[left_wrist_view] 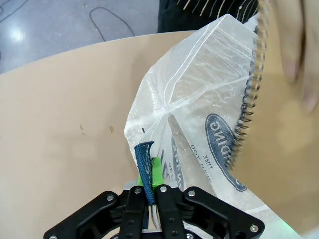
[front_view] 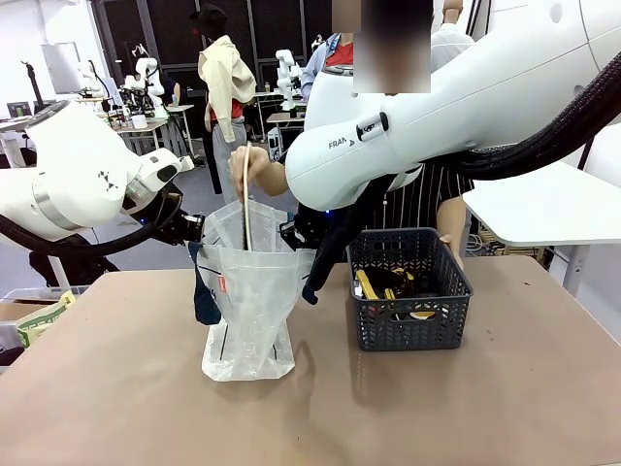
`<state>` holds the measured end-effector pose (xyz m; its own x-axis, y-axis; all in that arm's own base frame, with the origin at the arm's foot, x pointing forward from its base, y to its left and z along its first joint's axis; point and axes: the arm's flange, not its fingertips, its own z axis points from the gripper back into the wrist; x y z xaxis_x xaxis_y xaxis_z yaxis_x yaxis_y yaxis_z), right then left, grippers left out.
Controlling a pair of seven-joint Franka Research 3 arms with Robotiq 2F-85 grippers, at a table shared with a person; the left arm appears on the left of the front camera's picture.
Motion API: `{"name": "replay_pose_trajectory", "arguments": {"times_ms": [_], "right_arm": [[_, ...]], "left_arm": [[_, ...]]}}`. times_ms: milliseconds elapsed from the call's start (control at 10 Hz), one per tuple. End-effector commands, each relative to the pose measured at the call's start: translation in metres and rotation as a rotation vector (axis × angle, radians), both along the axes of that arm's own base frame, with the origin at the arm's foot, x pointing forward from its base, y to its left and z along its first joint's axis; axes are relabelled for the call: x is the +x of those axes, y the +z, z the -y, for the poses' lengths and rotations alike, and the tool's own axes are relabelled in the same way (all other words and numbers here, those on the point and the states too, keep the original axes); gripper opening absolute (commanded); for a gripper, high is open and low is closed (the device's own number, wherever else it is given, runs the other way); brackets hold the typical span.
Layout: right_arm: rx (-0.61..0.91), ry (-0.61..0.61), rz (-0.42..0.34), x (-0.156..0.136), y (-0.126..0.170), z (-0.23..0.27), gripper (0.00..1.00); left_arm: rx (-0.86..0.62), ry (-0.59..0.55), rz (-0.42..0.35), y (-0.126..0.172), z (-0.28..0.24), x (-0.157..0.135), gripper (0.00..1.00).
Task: Transfer purchased items from the store into the shopping bag.
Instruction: Move the Reusable shopping bag to the right side of the table.
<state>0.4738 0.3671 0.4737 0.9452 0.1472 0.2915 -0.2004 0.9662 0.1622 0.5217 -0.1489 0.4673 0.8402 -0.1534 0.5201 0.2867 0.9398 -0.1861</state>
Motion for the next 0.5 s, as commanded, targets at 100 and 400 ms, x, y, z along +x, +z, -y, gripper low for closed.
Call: {"name": "replay_pose_trajectory", "arguments": {"times_ms": [100,400], "right_arm": [[0.006,0.001,-0.005,-0.0009,0.0001,0.0002,0.0],[0.006,0.001,-0.005,-0.0009,0.0001,0.0002,0.0]], "left_arm": [[0.001,0.002,0.002,0.0011,-0.002,-0.0033,0.0],[0.001,0.002,0.002,0.0011,-0.002,-0.0033,0.0]]}}
